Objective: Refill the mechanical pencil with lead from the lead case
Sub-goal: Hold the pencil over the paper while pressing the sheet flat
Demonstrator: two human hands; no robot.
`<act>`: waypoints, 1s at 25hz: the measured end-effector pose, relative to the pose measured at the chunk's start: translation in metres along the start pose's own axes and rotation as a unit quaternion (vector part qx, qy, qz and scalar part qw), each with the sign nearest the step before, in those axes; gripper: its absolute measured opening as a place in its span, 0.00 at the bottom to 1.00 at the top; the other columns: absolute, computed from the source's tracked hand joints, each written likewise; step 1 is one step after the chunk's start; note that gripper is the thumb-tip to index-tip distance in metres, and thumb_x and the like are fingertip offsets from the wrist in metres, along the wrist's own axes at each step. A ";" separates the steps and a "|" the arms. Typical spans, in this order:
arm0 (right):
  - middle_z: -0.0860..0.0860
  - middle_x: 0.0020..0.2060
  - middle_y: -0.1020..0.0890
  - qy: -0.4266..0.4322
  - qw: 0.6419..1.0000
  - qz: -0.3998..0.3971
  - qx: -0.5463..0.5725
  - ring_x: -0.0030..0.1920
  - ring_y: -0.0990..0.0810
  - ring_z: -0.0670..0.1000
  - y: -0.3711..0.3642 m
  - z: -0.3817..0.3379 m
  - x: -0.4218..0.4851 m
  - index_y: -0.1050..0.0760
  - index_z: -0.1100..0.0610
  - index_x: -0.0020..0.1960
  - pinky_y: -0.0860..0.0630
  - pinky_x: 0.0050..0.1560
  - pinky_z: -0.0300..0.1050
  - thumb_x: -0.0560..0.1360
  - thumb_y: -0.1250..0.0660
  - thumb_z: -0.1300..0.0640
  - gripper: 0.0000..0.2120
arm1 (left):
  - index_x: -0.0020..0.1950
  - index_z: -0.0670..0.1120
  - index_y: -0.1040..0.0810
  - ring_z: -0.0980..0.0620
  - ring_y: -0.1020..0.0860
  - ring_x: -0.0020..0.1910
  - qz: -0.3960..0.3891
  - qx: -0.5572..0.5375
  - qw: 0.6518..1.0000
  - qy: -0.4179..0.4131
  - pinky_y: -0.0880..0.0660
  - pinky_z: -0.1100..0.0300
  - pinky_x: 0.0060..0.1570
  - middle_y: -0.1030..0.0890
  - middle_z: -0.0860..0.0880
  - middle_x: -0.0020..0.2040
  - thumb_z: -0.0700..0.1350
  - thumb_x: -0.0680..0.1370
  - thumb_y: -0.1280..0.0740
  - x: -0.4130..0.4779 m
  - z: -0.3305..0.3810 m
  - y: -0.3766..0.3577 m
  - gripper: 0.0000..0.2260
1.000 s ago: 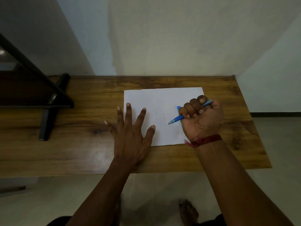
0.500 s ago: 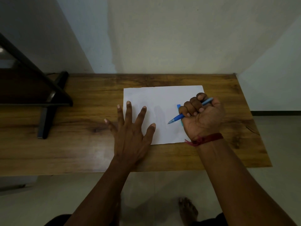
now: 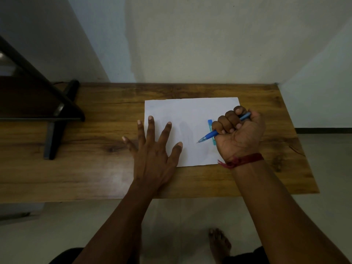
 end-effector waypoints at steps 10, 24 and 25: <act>0.47 0.19 0.37 -0.011 1.000 0.002 0.012 0.20 0.42 0.45 -0.002 -0.001 -0.001 0.33 0.56 0.32 0.41 0.25 0.36 0.76 0.54 0.54 0.18 | 0.77 0.60 0.51 0.45 0.64 0.77 -0.008 0.001 1.000 0.004 0.67 0.32 0.68 0.59 0.49 0.80 0.70 0.76 0.59 0.000 0.000 0.002 0.31; 0.47 0.19 0.37 0.002 1.000 -0.007 -0.009 0.20 0.42 0.46 0.000 -0.004 -0.001 0.33 0.56 0.32 0.42 0.27 0.38 0.76 0.55 0.53 0.19 | 0.77 0.60 0.50 0.45 0.64 0.77 0.000 -0.002 1.000 0.000 0.69 0.33 0.68 0.58 0.49 0.80 0.70 0.76 0.58 0.000 -0.001 -0.001 0.31; 0.47 0.19 0.36 0.001 1.000 -0.007 -0.008 0.20 0.42 0.46 0.000 -0.004 -0.001 0.33 0.56 0.32 0.42 0.27 0.37 0.76 0.55 0.53 0.19 | 0.77 0.60 0.50 0.45 0.64 0.77 0.001 -0.002 1.000 0.000 0.69 0.33 0.68 0.58 0.49 0.80 0.70 0.76 0.58 0.000 -0.001 -0.001 0.31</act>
Point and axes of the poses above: each hand's wrist, its own x-axis towards the middle knuckle, its own y-axis out of the back of the hand, z = x × y, the point moved 2 cm from there along x, towards the middle knuckle
